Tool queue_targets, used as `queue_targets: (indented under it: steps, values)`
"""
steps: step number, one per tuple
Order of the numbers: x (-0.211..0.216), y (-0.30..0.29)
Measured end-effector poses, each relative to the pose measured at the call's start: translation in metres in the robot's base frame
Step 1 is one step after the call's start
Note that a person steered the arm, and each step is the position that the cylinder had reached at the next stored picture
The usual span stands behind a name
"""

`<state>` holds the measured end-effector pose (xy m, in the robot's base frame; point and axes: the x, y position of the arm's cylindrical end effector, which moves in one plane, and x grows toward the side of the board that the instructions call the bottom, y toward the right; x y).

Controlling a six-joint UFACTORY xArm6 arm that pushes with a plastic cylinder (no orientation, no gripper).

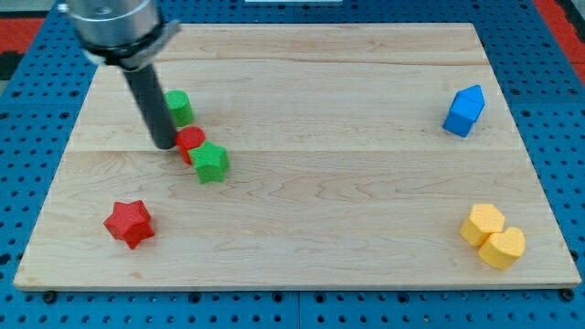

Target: Move both green star and red circle towards up

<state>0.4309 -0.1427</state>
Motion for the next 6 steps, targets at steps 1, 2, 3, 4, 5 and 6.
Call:
queue_targets:
  steps: [1, 2, 3, 4, 5, 6]
  values:
    - [0.005, 0.046]
    - [0.007, 0.038]
    - [0.038, 0.007]
    - [0.088, 0.021]
    - [0.088, 0.052]
    - [0.067, 0.058]
